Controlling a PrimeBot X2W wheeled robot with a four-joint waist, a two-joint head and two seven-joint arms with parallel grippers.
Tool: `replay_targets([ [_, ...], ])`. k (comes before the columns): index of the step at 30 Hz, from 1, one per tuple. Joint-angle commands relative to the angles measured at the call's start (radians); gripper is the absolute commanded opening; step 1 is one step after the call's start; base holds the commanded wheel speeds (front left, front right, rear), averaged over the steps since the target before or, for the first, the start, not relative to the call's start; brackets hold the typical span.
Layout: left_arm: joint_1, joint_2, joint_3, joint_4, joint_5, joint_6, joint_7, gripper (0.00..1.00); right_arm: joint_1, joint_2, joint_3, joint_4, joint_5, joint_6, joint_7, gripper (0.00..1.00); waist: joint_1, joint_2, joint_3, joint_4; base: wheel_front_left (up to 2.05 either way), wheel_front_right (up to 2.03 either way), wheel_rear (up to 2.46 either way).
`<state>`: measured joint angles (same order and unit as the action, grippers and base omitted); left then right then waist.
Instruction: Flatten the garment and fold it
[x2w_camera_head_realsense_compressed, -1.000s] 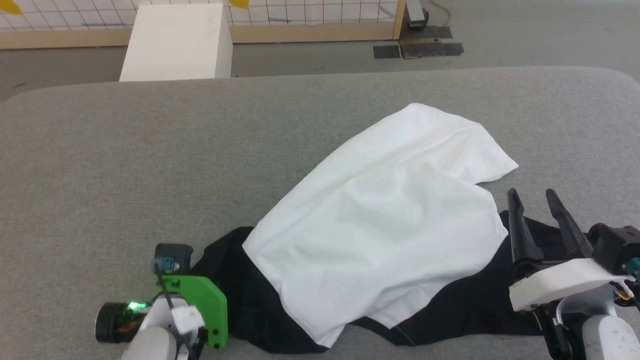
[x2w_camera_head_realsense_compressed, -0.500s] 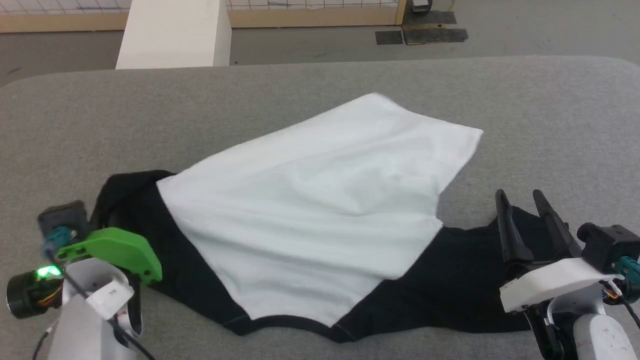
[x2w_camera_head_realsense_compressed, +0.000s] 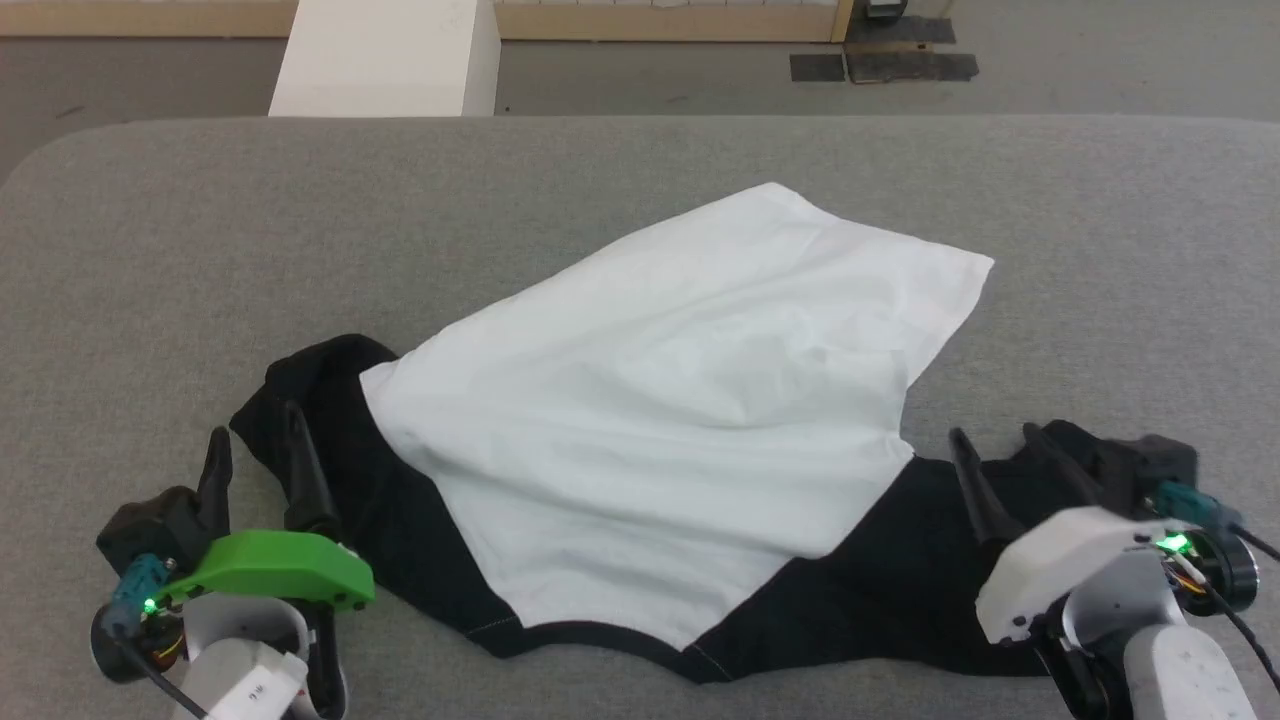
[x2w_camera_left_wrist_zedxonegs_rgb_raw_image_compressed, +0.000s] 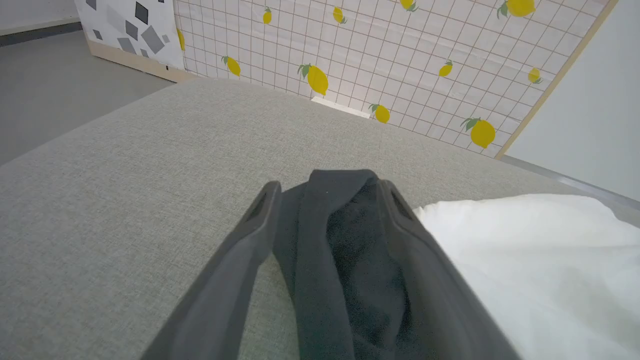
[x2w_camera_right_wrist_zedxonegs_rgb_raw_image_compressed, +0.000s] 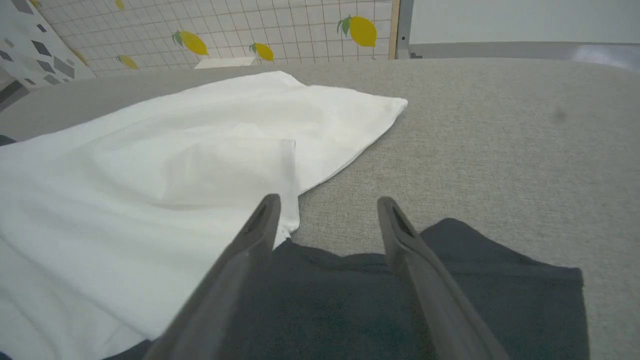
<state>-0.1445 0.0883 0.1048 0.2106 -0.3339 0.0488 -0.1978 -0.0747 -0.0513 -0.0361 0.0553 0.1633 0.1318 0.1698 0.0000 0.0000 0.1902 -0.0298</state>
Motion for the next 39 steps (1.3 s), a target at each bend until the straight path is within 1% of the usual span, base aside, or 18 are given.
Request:
replay_targets([
  [1,0.002,-0.007,-0.012,-0.011,0.016,-0.007,-0.03,1.0,-0.033,0.001,0.004,0.021,-0.019,-0.001,0.046,1.0,0.0,0.0,0.015,0.014,0.0,0.0,0.0],
  [6,-0.035,-0.019,-0.035,-0.025,0.041,-0.026,-0.062,1.0,-0.108,-0.004,0.02,0.113,-0.115,-0.001,0.202,1.0,0.0,0.0,0.044,0.043,0.0,0.0,0.0],
  [8,-0.048,-0.025,-0.049,-0.045,0.053,-0.029,-0.063,1.0,-0.131,-0.011,0.033,0.156,-0.123,-0.001,0.261,1.0,0.0,0.0,0.054,0.058,0.0,0.0,0.0],
  [11,-0.057,-0.032,-0.065,-0.07,0.063,-0.034,-0.064,1.0,-0.151,-0.042,0.067,0.221,-0.136,-0.001,0.366,1.0,0.0,0.0,0.065,0.076,0.0,0.0,0.0],
  [12,-0.059,-0.033,-0.067,-0.073,0.064,-0.035,-0.064,1.0,-0.154,-0.049,0.073,0.236,-0.133,-0.001,0.397,0.94,0.0,0.0,0.066,0.079,0.0,0.0,0.0],
  [13,-0.06,-0.034,-0.07,-0.075,0.065,-0.038,-0.064,1.0,-0.157,-0.061,0.08,0.249,-0.135,-0.001,0.426,0.4,0.0,0.0,0.067,0.085,0.0,0.0,0.0],
  [15,-0.061,-0.035,-0.074,-0.078,0.065,-0.041,-0.064,1.0,-0.165,-0.084,0.081,0.256,-0.139,-0.001,0.445,0.0,0.0,0.0,0.068,0.093,0.0,0.0,0.0],
  [18,-0.056,-0.037,-0.078,-0.079,0.062,-0.044,-0.064,1.0,-0.184,-0.113,0.058,0.25,-0.155,-0.001,0.419,0.0,0.0,0.0,0.067,0.1,0.0,0.0,0.0],
  [24,-0.05,-0.038,-0.086,-0.071,0.054,-0.045,-0.064,1.0,-0.273,-0.14,-0.008,0.259,-0.198,-0.001,0.299,0.0,0.0,0.0,0.067,0.108,0.0,0.0,0.0],
  [30,-0.064,-0.038,-0.105,-0.056,0.049,-0.052,-0.064,1.0,-0.431,-0.153,-0.028,0.347,-0.245,-0.001,0.194,0.0,0.0,0.0,0.086,0.115,0.0,0.0,0.0],
  [32,-0.072,-0.038,-0.111,-0.05,0.046,-0.053,-0.064,1.0,-0.478,-0.151,-0.034,0.385,-0.261,-0.001,0.154,0.0,0.0,0.0,0.091,0.118,0.0,0.0,0.0],
  [35,-0.079,-0.038,-0.126,-0.04,0.04,-0.056,-0.064,1.0,-0.522,-0.14,-0.036,0.454,-0.255,-0.001,0.114,0.0,0.0,0.0,0.091,0.122,0.0,0.0,0.0],
  [36,-0.08,-0.038,-0.131,-0.037,0.04,-0.057,-0.064,1.0,-0.53,-0.137,-0.041,0.473,-0.25,-0.001,0.095,0.33,0.0,0.0,0.089,0.124,0.0,0.0,0.0],
  [37,-0.08,-0.038,-0.136,-0.033,0.04,-0.058,-0.064,1.0,-0.531,-0.133,-0.047,0.487,-0.243,-0.001,0.083,0.91,0.0,0.0,0.083,0.125,0.0,0.0,0.0],
  [38,-0.076,-0.038,-0.14,-0.029,0.041,-0.061,-0.064,1.0,-0.526,-0.126,-0.061,0.501,-0.231,-0.001,0.07,1.0,0.0,0.0,0.075,0.126,0.0,0.0,0.0],
  [39,-0.071,-0.038,-0.144,-0.024,0.043,-0.065,-0.064,1.0,-0.52,-0.121,-0.071,0.504,-0.221,-0.001,0.056,1.0,0.0,0.0,0.067,0.126,0.0,0.0,0.0],
])
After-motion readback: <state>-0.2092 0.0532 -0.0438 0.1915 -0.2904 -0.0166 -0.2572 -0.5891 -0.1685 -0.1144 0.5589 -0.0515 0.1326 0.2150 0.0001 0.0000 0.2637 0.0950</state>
